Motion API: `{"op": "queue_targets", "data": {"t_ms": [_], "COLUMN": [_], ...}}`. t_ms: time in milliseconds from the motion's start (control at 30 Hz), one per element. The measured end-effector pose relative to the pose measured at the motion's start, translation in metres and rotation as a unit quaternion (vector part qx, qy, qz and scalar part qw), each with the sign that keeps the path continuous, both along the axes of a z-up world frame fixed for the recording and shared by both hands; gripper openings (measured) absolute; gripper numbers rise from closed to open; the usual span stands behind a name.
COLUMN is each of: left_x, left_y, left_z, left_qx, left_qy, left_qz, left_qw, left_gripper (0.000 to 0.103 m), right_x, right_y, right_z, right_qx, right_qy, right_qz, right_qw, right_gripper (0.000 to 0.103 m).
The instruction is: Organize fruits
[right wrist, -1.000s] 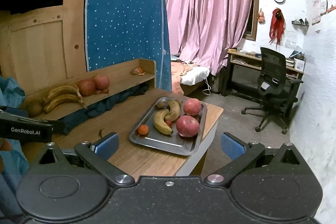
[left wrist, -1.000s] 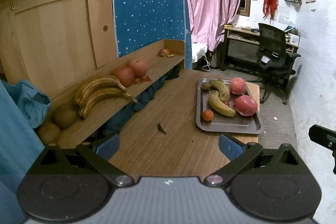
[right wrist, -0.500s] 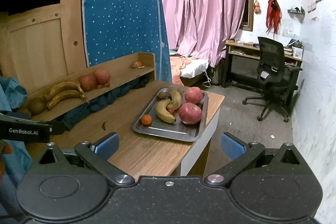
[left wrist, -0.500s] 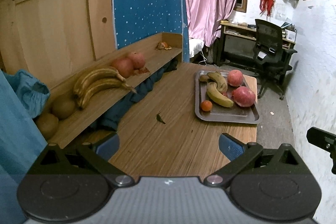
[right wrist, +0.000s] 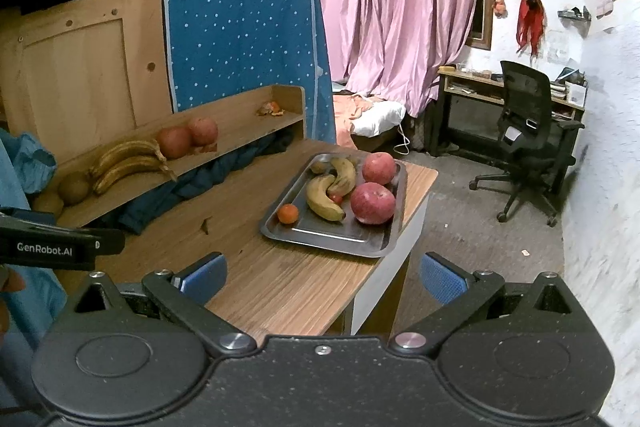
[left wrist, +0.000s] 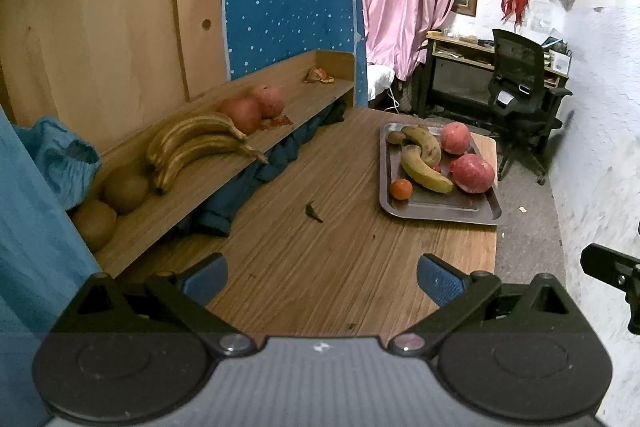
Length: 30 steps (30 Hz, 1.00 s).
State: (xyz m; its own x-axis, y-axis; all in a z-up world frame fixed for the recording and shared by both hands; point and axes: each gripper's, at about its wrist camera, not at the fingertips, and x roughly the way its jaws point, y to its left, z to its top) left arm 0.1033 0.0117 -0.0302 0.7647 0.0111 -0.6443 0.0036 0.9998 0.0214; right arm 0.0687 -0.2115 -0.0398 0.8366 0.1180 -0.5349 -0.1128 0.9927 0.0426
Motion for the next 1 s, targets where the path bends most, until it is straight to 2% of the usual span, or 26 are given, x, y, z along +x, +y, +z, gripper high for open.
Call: {"op": "queue_targets", "data": {"t_ms": [1000], "left_x": [0.0005], "left_y": [0.0008], "left_z": [-0.0004], "left_qx": [0.000], "left_qy": [0.002], "left_qz": [0.000], "left_qw": [1.0000], "left_gripper": [0.103], "right_x": [0.0034], "right_y": [0.0009], "right_z": [-0.0022], "right_qx": [-0.002], "right_qy": [0.005], "right_qz": [0.001], "right_qw": [1.000], "right_gripper": [0.102]}}
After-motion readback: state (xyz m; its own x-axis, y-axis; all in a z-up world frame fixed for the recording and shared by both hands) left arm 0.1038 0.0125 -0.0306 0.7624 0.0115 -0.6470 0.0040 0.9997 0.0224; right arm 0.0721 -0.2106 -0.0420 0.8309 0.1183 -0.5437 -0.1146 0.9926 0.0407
